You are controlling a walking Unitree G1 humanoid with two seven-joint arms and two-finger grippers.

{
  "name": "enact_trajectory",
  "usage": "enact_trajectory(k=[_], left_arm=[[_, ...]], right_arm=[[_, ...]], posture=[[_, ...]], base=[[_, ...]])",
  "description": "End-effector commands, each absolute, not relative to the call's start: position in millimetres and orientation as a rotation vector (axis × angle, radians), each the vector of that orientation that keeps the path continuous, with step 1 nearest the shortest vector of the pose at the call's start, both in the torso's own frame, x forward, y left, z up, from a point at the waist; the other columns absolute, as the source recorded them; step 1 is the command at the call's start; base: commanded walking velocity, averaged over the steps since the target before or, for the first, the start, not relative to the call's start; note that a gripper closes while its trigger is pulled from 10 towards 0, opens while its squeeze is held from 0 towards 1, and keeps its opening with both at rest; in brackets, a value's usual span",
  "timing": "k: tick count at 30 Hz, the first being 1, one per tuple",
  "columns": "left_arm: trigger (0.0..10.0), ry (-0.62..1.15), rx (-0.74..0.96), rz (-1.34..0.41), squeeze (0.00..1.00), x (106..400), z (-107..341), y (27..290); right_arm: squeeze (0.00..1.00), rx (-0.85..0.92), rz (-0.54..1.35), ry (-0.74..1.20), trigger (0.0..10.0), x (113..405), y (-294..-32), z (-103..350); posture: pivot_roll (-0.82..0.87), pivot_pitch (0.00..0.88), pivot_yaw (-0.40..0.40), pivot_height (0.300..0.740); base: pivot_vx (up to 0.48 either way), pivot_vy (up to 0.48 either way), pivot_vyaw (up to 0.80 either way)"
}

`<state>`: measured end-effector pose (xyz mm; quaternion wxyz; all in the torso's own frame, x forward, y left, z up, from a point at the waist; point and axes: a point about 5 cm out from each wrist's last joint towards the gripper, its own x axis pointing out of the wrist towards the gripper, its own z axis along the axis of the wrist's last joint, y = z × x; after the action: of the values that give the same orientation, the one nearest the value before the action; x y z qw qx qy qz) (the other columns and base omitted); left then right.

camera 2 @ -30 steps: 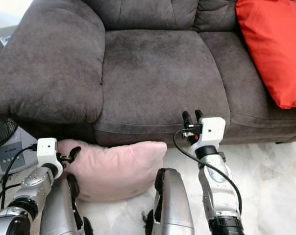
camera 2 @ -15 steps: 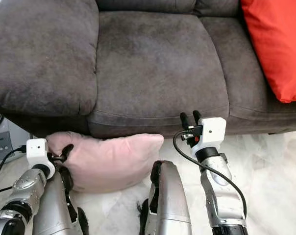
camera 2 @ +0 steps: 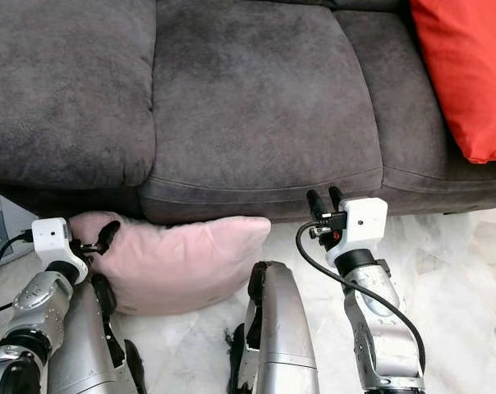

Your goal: Move the pillow to the sofa from floor

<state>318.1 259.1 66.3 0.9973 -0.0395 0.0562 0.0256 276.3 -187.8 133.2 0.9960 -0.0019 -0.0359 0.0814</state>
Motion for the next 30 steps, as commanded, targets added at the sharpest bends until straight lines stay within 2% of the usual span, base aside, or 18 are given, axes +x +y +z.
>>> enact_trajectory(k=[1, 4, 5, 6, 7, 30], left_arm=[[10.0, 0.182, -0.079, 0.054, 0.00, 312.1, 53.5, 257.3], [10.0, 0.207, -0.079, 0.062, 0.00, 310.1, 49.4, 257.4], [9.4, 0.210, -0.082, 0.063, 0.00, 309.9, 48.9, 257.2], [1.7, 0.220, -0.077, 0.068, 0.00, 309.0, 47.3, 257.2], [0.0, 0.221, -0.076, 0.069, 0.00, 308.8, 46.9, 257.1], [0.0, 0.205, -0.081, 0.090, 0.00, 307.3, 46.3, 256.4]], right_arm=[[0.00, -0.009, 0.144, -0.067, 10.0, 271.7, -196.5, 134.1], [0.00, -0.012, 0.143, -0.064, 10.0, 271.7, -197.1, 135.3], [0.00, -0.013, 0.143, -0.063, 10.0, 271.7, -197.3, 135.7], [0.00, -0.015, 0.142, -0.063, 10.0, 271.5, -198.1, 136.2], [0.00, -0.015, 0.142, -0.062, 10.0, 271.4, -198.4, 136.4], [0.00, -0.027, 0.147, -0.055, 10.0, 272.4, -197.7, 137.1]], posture=[[0.00, 0.342, -0.230, 0.474], [-0.01, 0.345, -0.232, 0.474], [-0.01, 0.347, -0.233, 0.474], [-0.01, 0.348, -0.233, 0.474], [-0.01, 0.348, -0.233, 0.474], [-0.02, 0.356, -0.236, 0.474]], base=[[0.000, 0.000, 0.00], [0.000, 0.000, 0.00], [0.000, 0.000, 0.00], [0.000, 0.000, 0.00], [0.000, 0.000, 0.00], [0.000, 0.000, 0.00]])
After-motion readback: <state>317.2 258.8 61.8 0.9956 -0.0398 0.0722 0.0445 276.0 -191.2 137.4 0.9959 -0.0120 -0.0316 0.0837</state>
